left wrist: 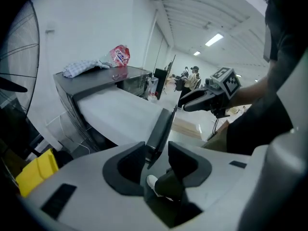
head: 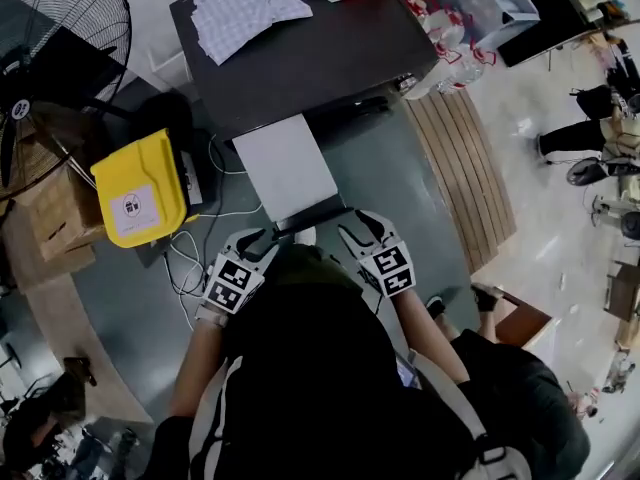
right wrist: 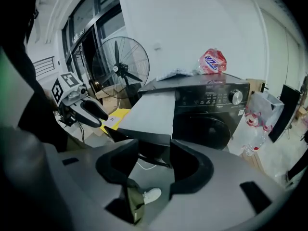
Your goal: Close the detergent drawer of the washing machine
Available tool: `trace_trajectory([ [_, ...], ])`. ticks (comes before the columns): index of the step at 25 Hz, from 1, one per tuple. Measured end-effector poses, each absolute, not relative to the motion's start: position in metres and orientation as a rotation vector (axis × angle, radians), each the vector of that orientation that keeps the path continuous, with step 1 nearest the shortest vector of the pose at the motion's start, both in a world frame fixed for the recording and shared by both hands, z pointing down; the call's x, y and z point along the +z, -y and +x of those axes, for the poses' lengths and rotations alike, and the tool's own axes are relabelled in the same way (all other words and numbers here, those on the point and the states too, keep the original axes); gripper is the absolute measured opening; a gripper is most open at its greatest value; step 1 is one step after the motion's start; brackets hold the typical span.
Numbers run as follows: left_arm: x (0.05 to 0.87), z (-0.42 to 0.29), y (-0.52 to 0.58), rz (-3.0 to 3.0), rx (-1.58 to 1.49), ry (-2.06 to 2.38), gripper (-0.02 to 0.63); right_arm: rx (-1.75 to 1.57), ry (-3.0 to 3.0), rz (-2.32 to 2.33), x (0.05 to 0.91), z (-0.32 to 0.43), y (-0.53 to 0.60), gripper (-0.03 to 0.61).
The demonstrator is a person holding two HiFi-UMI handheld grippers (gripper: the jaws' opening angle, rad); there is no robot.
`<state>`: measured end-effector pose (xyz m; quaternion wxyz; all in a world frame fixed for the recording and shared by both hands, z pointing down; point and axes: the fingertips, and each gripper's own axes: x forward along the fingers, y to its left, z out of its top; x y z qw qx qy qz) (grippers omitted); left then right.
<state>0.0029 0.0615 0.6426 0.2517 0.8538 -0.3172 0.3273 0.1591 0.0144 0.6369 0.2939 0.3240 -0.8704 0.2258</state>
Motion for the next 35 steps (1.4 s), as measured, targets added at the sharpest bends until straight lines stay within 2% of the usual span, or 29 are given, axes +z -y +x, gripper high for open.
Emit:
trace_trajectory([
  [8, 0.671, 0.011, -0.065, 2.259, 0.959, 0.763, 0.15, 0.594, 2.253, 0.812, 0.67, 0.159, -0.007, 0.231],
  [14, 0.688, 0.012, -0.065, 2.277, 1.016, 0.674, 0.138, 0.559, 2.231, 0.815, 0.677, 0.153, 0.0, 0.23],
  [18, 0.69, 0.018, -0.066, 2.306, 1.031, 0.588, 0.084, 0.55, 2.232, 0.81, 0.678, 0.151, -0.001, 0.212],
  [35, 0.676, 0.002, -0.051, 2.359, 1.037, 0.555, 0.066, 0.554, 2.256, 0.878, 0.658, 0.139, 0.012, 0.193],
])
